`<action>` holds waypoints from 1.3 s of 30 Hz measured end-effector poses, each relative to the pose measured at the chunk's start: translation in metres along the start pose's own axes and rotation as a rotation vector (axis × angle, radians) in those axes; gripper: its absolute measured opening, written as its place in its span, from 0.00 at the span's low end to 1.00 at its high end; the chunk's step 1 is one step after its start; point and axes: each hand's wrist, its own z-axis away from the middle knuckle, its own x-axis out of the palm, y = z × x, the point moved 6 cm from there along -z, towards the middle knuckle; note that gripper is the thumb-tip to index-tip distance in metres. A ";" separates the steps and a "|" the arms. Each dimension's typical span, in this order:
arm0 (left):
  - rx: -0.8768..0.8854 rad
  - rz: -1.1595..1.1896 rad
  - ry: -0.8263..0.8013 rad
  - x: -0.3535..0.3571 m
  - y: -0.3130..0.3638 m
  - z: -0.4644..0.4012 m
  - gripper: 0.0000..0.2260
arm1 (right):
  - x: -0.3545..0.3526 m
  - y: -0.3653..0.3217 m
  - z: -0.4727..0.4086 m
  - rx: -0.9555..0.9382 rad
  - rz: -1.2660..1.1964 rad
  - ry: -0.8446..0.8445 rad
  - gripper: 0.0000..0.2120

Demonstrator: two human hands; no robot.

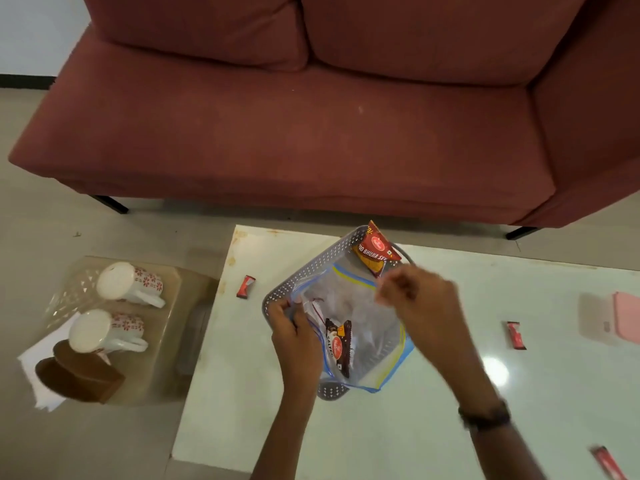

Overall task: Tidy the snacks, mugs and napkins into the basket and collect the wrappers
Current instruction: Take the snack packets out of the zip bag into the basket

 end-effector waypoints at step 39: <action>-0.029 0.014 0.183 0.017 -0.003 0.013 0.03 | -0.108 -0.043 -0.027 -0.339 0.313 0.317 0.06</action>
